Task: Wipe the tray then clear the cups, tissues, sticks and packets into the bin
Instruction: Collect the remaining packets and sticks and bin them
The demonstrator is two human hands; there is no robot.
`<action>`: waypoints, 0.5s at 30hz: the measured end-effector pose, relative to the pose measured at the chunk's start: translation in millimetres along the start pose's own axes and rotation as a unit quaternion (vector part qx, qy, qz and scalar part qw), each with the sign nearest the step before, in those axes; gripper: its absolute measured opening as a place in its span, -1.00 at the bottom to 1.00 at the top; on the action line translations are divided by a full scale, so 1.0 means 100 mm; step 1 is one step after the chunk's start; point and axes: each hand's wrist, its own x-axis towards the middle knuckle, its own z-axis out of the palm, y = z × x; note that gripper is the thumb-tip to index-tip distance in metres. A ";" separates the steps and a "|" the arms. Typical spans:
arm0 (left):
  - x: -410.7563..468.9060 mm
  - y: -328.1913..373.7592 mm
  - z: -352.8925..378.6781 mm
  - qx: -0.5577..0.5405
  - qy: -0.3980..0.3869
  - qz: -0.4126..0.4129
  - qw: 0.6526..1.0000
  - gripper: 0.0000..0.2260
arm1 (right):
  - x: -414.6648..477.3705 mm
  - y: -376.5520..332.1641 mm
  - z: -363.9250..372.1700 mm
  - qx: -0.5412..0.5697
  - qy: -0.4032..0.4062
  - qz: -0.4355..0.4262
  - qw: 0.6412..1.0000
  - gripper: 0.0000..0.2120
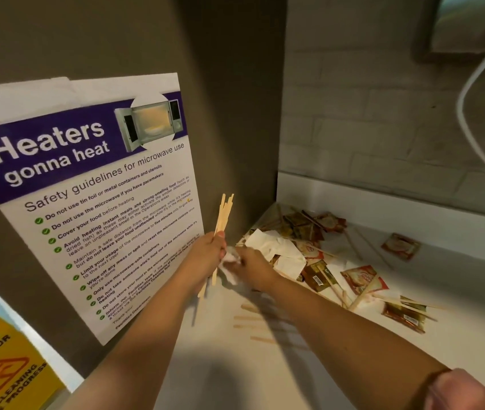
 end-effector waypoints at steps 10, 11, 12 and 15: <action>0.05 0.02 0.14 -0.031 -0.034 -0.016 0.999 -0.71 | 0.18 0.28 -0.78 0.307 0.202 0.246 0.897 -0.42; 0.06 0.01 0.15 -0.030 -0.035 -0.022 0.999 -0.71 | 0.17 0.33 -0.78 0.255 0.199 0.269 0.907 -0.38; 0.06 0.00 0.16 -0.032 -0.035 -0.026 0.999 -0.71 | 0.16 0.36 -0.77 0.189 0.192 0.287 0.919 -0.35; 0.10 -0.05 0.18 -0.029 -0.034 -0.034 0.998 -0.73 | 0.15 0.43 -0.72 0.035 0.139 0.293 0.945 -0.31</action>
